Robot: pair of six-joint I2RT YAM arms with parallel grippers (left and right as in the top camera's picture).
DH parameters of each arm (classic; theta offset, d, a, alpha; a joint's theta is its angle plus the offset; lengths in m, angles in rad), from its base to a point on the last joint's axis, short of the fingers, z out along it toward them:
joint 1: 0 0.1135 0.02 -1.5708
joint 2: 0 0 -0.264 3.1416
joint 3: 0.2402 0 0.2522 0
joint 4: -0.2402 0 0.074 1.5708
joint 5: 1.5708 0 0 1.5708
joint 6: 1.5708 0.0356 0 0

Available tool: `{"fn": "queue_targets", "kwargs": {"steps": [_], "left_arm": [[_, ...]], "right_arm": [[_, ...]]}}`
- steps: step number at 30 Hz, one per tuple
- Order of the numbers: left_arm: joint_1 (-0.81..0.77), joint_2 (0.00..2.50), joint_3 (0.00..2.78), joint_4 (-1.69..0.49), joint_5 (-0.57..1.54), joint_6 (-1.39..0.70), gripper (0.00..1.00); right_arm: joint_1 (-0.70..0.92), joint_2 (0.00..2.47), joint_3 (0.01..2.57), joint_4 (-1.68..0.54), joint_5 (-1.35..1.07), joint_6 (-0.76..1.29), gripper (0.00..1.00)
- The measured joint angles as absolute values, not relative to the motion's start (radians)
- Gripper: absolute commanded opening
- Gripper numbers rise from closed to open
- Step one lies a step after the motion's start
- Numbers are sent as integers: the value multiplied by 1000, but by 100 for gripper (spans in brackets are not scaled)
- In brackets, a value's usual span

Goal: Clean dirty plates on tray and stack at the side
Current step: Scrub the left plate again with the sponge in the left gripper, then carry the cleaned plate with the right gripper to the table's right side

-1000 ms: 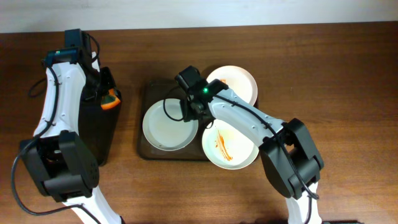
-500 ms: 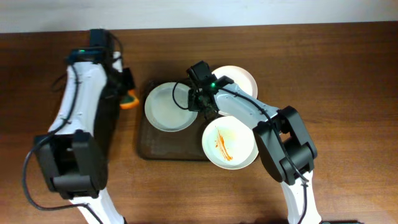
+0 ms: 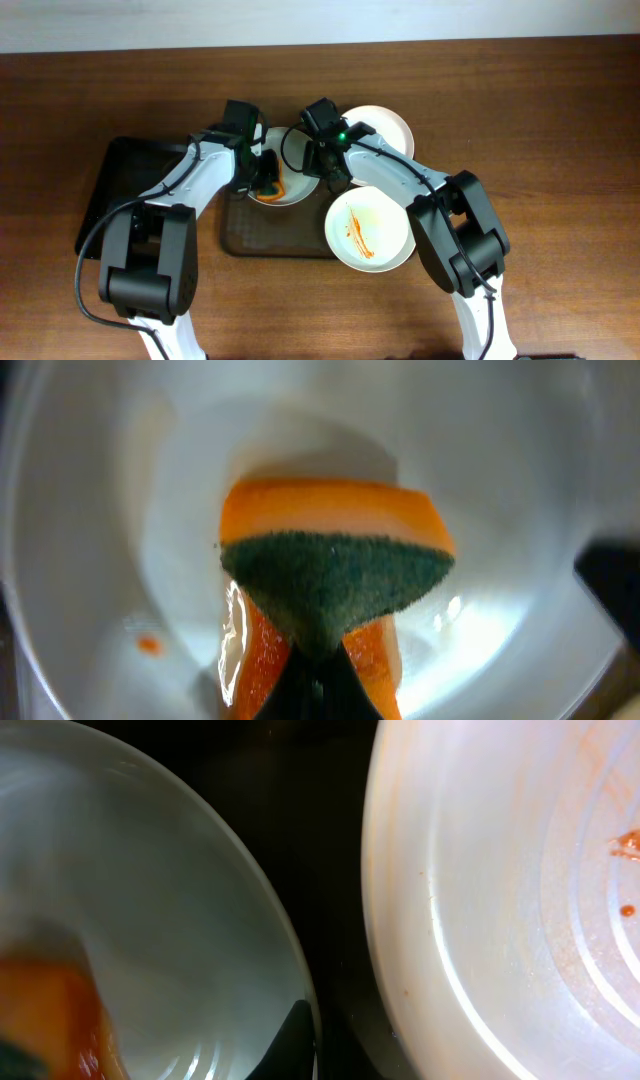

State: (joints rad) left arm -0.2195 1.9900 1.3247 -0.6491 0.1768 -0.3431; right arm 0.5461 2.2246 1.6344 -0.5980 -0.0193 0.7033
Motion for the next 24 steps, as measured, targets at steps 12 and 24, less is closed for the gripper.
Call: {"fn": "queue_targets", "kwargs": {"steps": [12, 24], "left_arm": [[-242, 1984, 1301, -504, -323, -414, 0], [-105, 1872, 1737, -1100, -154, -337, 0]], "right_arm": [[562, 2225, 1634, -597, -36, 704, 4], [546, 2222, 1700, -749, -88, 487, 4]]}}
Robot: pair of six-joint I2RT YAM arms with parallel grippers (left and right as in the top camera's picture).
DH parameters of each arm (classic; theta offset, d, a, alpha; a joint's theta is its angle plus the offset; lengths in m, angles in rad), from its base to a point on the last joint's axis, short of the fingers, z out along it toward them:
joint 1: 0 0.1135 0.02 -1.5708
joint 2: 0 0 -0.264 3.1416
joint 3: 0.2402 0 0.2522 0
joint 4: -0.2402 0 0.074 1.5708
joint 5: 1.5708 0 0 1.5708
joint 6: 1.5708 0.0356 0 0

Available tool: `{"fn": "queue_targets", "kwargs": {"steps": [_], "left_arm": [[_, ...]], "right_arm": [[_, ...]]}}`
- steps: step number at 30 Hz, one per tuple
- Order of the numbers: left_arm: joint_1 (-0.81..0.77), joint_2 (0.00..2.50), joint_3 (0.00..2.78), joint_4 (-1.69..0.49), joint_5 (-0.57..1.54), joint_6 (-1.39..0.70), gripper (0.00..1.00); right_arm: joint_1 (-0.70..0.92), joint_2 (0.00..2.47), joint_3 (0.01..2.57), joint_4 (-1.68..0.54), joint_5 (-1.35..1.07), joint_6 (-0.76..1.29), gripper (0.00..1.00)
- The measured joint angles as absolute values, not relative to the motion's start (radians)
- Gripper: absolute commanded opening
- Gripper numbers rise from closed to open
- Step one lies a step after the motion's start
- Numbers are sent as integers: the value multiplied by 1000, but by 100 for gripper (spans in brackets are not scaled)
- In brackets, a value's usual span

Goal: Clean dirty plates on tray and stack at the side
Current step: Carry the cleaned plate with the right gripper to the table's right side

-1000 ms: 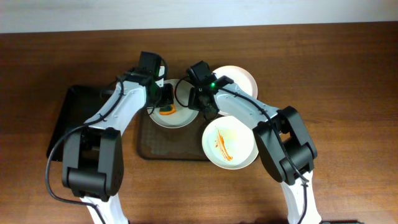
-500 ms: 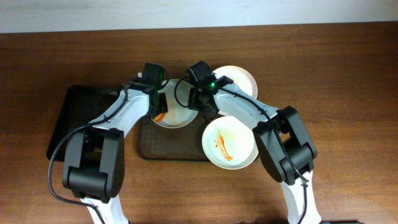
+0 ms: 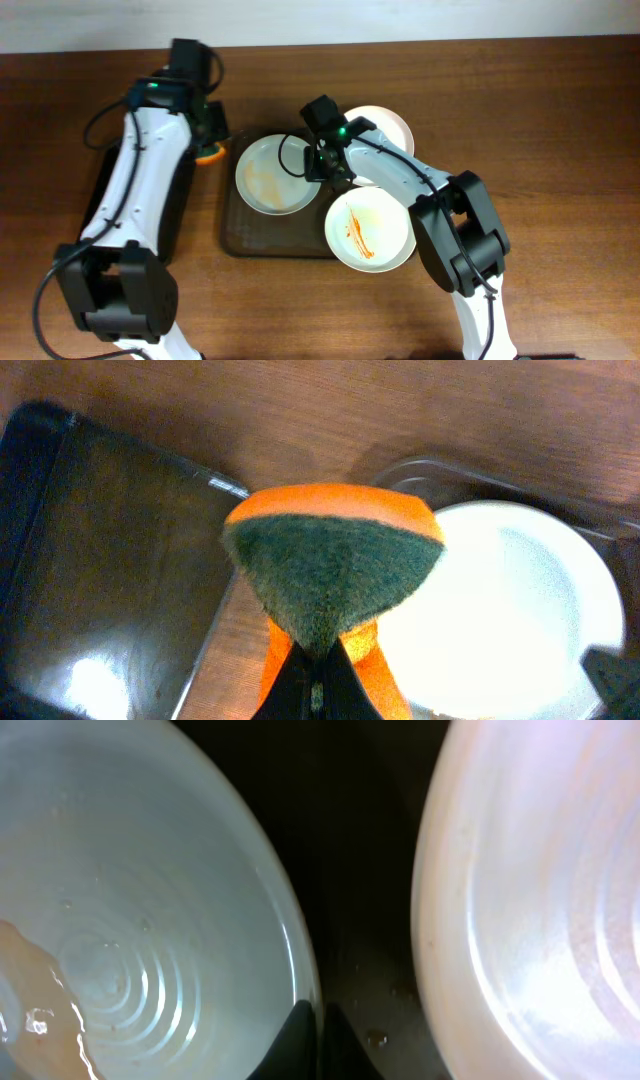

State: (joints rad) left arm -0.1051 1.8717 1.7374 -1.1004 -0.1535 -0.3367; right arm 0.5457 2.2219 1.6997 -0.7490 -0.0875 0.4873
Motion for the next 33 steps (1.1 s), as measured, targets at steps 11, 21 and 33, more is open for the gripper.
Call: {"fn": "queue_targets", "kwargs": {"steps": [11, 21, 33], "left_arm": [[166, 1898, 1737, -1148, -39, -332, 0], [166, 2046, 1549, -1110, -53, -332, 0], [167, 2053, 1416, -939, -110, -353, 0]], "right_arm": [[971, 1993, 1782, -962, 1032, 412, 4], [1025, 1993, 1782, -962, 1449, 461, 4], [1004, 1993, 1782, -965, 1203, 467, 4]]}}
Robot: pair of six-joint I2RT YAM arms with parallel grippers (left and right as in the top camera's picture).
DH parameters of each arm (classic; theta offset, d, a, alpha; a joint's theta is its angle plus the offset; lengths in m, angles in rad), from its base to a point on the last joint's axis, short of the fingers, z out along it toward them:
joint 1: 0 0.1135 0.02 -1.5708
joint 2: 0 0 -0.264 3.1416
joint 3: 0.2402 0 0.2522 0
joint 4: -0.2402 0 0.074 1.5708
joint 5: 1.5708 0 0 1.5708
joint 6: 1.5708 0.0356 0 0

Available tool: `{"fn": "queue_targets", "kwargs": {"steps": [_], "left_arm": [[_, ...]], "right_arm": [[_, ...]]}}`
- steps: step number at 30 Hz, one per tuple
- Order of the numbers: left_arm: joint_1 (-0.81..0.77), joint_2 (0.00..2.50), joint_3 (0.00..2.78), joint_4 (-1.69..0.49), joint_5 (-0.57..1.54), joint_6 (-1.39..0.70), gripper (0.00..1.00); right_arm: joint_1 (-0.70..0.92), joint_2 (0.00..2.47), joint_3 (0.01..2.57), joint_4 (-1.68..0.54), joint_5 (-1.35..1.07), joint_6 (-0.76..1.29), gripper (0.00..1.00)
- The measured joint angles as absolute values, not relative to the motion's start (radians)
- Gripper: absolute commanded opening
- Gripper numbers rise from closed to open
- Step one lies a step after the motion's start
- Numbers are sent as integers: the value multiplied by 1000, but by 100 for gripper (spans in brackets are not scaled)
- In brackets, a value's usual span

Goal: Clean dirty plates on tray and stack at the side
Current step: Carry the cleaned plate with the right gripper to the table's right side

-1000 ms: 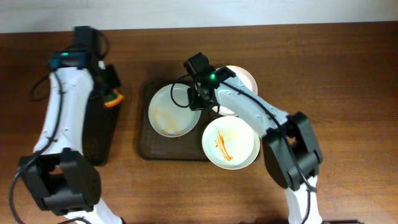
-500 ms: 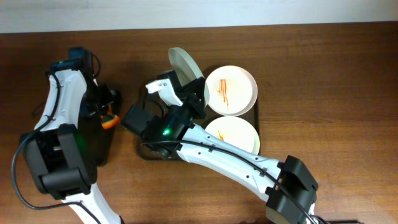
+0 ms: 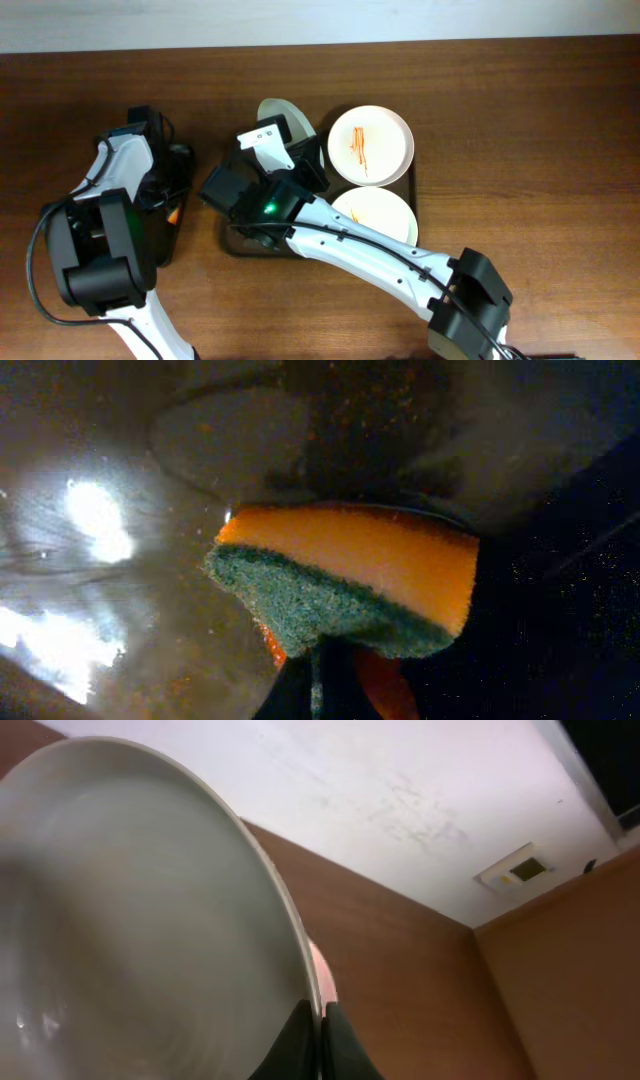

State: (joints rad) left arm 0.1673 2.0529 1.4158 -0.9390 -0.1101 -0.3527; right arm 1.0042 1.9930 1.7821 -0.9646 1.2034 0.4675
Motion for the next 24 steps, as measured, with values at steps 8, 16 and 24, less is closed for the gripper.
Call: {"fn": "queue_targets", "kwargs": {"steps": [8, 16, 24], "left_arm": [[173, 2011, 1819, -1214, -51, -347, 0], [72, 1995, 1836, -1189, -51, -267, 0], [-204, 1995, 1830, -1185, -40, -253, 0]], "right_arm": [[756, 1991, 1814, -966, 588, 396, 4], [-51, 1952, 1819, -1083, -207, 228, 4], [-446, 1948, 1405, -914, -212, 236, 44]]}}
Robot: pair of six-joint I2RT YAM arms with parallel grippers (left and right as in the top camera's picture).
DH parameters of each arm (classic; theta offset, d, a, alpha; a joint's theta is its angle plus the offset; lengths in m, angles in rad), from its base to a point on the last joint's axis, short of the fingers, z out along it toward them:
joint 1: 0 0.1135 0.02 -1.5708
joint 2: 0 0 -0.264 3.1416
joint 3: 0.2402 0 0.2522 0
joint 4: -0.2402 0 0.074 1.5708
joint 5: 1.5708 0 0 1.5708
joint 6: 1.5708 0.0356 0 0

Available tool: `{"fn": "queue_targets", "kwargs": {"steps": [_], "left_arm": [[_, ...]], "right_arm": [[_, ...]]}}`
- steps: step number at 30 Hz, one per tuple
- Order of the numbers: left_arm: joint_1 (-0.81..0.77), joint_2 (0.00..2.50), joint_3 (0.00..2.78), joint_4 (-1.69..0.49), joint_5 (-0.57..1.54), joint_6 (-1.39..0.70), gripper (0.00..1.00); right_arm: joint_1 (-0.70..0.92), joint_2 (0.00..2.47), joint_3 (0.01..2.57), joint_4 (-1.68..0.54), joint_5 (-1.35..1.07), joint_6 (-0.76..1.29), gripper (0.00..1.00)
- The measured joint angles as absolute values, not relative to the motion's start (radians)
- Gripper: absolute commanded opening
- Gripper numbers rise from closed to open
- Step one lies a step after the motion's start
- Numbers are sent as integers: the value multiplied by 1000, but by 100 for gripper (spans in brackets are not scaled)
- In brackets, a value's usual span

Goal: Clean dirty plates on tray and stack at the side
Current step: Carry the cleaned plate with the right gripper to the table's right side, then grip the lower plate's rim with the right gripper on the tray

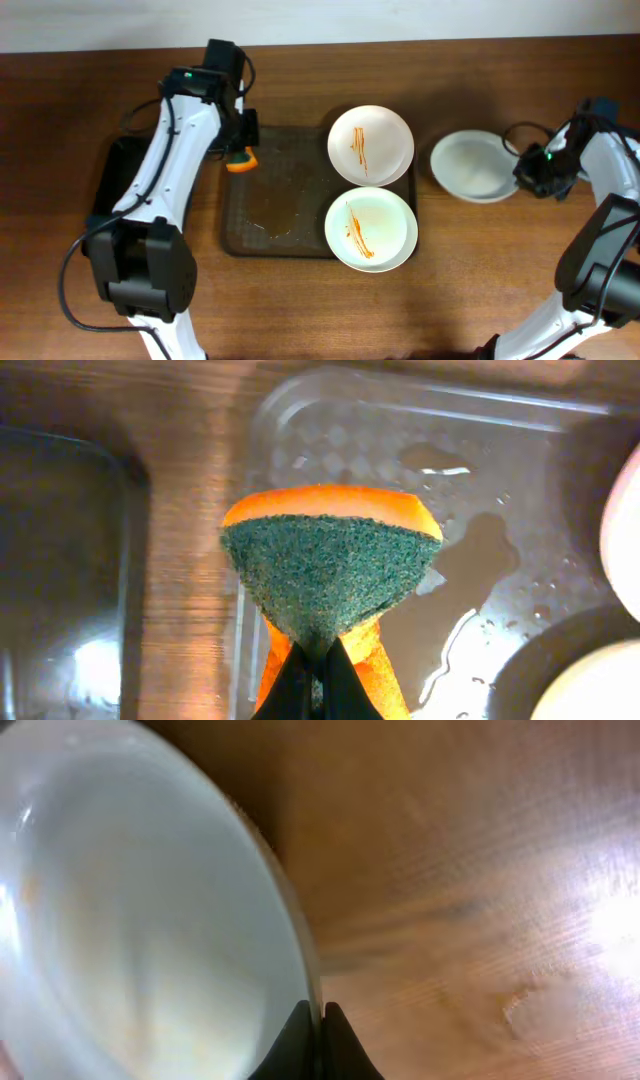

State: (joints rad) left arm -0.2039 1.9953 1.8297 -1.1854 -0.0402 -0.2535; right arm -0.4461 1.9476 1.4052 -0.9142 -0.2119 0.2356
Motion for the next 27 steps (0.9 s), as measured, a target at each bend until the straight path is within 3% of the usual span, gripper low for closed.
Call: {"fn": "queue_targets", "kwargs": {"steps": [1, 3, 7, 9, 14, 18, 19, 20, 25, 27], "left_arm": [[-224, 1995, 1815, -1177, -41, -253, 0], [-269, 1995, 1757, -1126, -41, -253, 0], [-288, 1995, 1722, -1072, -41, -253, 0], [-288, 1995, 1722, -1060, -41, -253, 0], [-288, 1995, 1720, -1053, -40, -253, 0], [-288, 1995, 1719, -1053, -41, -253, 0], [-288, 1995, 1718, -1053, -41, -253, 0], [-288, 1995, 1718, -1053, -41, -253, 0], [-288, 1995, 1718, -1053, -40, -253, 0], [-288, 1995, 1718, -1053, -41, -253, 0]], "right_arm": [[-462, 1949, 1379, -918, -212, 236, 61], [-469, 1947, 1377, -926, -241, 225, 61], [-387, 1760, 1446, -1093, -366, 145, 49], [-191, 1700, 1457, -1182, -361, 122, 47], [139, 1715, 1178, -1019, -266, 258, 38], [234, 1718, 1038, -870, -156, 422, 32], [244, 1720, 1019, -848, -134, 445, 24], [244, 1721, 1018, -839, -123, 460, 4], [251, 1729, 1038, -845, -145, 480, 4], [332, 1729, 1076, -786, -174, 532, 4]]}}
